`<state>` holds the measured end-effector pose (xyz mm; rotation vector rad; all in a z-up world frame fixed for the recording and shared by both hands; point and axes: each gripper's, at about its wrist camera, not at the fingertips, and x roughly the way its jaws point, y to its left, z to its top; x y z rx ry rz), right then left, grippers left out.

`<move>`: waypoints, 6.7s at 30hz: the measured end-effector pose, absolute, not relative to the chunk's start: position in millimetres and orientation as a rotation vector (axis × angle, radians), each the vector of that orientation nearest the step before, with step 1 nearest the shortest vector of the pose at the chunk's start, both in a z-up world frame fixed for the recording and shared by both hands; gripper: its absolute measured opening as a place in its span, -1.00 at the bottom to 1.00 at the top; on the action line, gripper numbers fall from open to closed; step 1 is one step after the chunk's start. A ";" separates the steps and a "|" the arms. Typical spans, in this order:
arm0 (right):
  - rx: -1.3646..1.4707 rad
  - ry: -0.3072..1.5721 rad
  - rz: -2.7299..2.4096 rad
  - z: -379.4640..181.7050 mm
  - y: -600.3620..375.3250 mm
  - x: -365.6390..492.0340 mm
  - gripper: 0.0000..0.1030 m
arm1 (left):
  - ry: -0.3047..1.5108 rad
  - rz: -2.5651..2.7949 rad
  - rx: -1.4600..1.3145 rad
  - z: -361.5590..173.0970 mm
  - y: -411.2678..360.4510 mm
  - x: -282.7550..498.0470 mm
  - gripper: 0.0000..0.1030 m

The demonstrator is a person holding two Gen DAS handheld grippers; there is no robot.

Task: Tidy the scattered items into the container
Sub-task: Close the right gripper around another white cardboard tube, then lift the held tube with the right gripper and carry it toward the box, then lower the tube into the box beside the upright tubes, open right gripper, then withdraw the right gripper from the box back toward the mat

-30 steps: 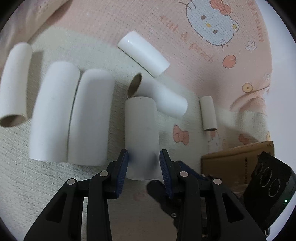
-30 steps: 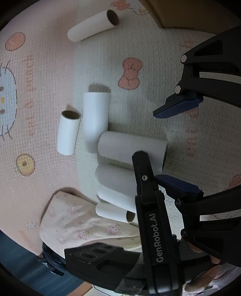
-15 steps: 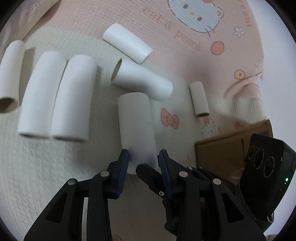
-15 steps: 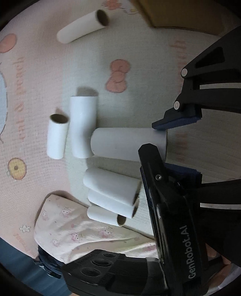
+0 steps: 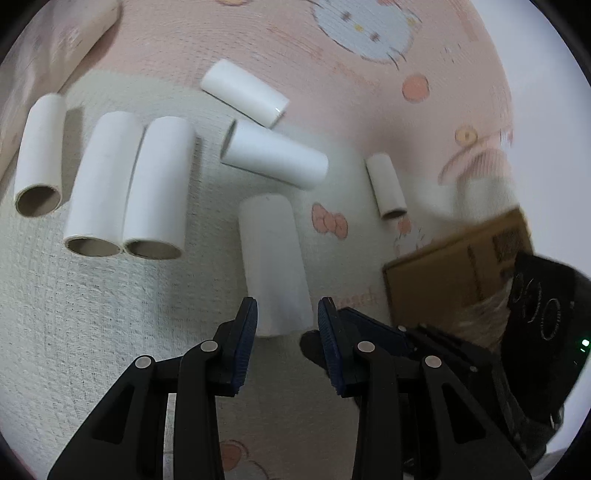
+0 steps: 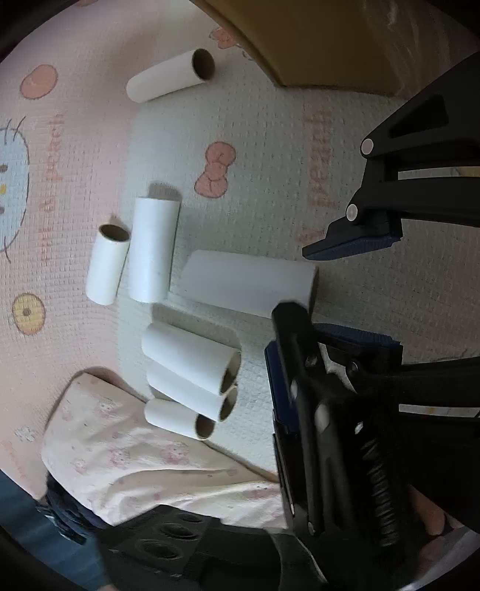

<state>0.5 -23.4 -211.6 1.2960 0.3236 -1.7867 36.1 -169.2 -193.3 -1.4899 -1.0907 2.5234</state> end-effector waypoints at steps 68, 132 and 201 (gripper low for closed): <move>1.076 0.270 -2.031 -101.0 20.3 -5.2 -0.19 | -0.712 2.634 -1.071 -59.6 -95.5 14.2 -0.27; 1.716 -0.031 -1.934 -136.7 208.6 -150.6 -0.23 | -0.358 2.033 -1.785 -81.8 112.6 -143.9 -0.37; 1.660 0.591 -2.118 -113.6 171.4 -83.0 -0.17 | -0.112 2.509 -1.236 -22.3 60.8 -71.2 0.12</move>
